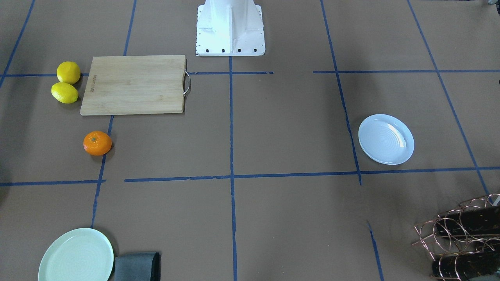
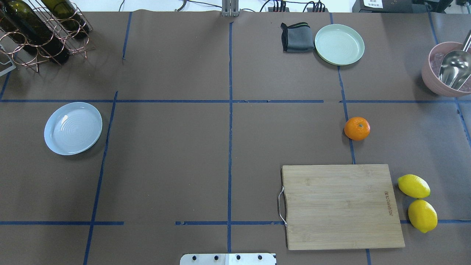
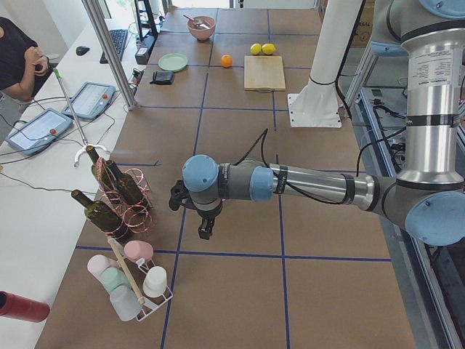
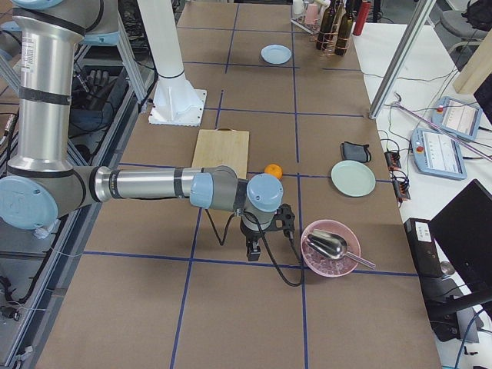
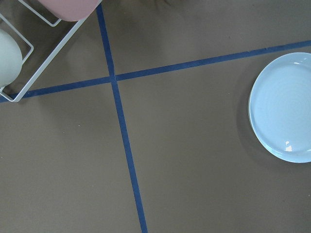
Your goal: Pick orange to plate
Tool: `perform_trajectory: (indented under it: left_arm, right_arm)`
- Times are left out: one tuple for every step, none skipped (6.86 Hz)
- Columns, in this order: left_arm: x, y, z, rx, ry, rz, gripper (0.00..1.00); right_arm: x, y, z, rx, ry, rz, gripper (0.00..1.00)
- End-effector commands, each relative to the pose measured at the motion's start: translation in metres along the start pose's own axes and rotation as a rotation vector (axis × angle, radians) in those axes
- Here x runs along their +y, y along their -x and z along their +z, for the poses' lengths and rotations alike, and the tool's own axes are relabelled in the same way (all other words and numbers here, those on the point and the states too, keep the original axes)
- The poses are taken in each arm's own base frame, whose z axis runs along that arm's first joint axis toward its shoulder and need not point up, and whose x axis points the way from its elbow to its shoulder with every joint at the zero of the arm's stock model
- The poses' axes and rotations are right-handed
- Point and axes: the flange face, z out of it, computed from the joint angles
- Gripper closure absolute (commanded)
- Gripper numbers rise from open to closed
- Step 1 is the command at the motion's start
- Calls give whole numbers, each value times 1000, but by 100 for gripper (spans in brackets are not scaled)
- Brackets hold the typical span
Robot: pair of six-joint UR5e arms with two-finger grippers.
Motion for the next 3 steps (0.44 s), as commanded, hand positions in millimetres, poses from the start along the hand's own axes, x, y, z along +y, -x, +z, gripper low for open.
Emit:
perform_trajectory:
  left_arm:
    - [-9, -4, -3, -3, -8, 13, 0]
    - [-12, -2, -2, -8, -6, 4, 0]
    - [-15, -8, -7, -5, -20, 28, 0]
  right_arm:
    - [1, 0, 0, -1, -10, -11, 0]
    - [-1, 2, -1, -1, -14, -15, 0]
    - [-1, 1, -1, 1, -14, -17, 0]
